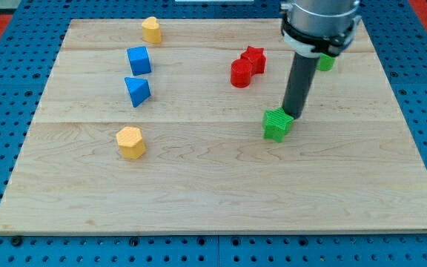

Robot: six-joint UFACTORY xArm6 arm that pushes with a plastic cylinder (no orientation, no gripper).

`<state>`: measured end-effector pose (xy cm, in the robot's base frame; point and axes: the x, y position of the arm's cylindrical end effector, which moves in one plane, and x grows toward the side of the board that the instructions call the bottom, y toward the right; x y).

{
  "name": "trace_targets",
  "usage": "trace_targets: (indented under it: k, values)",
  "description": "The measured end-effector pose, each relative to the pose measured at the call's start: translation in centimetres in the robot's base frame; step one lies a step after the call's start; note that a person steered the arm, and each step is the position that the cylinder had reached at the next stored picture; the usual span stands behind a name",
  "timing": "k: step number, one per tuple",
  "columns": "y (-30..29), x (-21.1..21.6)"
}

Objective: Move the green star towards the bottom right

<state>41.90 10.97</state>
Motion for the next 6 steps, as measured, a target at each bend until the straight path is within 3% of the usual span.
trace_targets:
  k: [1, 2, 3, 5, 6]
  values:
    - [-2.6, -1.8]
    - [-5.7, 1.3]
    - [-0.7, 4.8]
    - [0.8, 0.7]
    - [5.1, 4.2]
